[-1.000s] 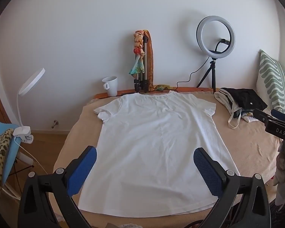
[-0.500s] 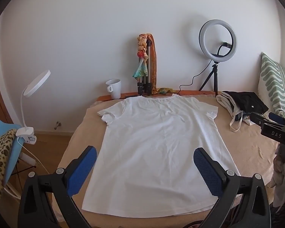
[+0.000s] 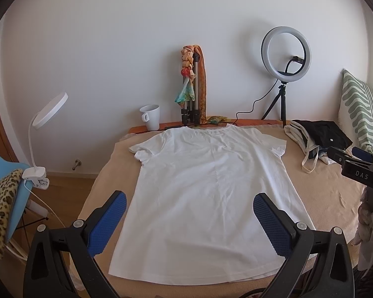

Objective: Fold small clothes

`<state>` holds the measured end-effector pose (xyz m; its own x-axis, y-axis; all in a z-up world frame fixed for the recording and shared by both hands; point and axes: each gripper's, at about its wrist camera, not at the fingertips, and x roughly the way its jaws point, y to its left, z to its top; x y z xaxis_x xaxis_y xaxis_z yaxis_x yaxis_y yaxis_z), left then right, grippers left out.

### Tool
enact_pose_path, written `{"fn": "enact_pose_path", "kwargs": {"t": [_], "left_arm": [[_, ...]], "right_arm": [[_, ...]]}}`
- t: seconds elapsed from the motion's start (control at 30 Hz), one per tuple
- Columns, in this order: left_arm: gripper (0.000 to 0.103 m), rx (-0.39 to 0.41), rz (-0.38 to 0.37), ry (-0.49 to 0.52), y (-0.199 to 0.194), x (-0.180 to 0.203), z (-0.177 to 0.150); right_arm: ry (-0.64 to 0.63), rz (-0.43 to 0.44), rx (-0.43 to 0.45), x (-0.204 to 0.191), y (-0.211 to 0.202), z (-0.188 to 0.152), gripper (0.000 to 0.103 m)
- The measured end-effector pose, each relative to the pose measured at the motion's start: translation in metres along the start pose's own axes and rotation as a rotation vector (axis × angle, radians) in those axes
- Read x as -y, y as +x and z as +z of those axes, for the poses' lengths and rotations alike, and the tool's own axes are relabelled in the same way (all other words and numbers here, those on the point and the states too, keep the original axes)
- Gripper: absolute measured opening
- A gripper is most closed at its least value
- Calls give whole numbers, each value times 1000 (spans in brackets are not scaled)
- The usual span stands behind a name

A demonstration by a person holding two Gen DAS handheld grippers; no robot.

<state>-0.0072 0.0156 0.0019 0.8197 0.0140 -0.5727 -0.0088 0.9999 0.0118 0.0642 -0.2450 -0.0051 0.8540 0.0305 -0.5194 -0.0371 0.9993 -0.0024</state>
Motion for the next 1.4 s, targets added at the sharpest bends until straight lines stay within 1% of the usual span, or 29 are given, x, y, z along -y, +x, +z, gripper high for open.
{"fn": "enact_pose_path", "kwargs": {"t": [1.4], "left_arm": [[103,9,6,14,-2,-3,3]], "right_arm": [[5,1,-2,-1,3,0,103]]}}
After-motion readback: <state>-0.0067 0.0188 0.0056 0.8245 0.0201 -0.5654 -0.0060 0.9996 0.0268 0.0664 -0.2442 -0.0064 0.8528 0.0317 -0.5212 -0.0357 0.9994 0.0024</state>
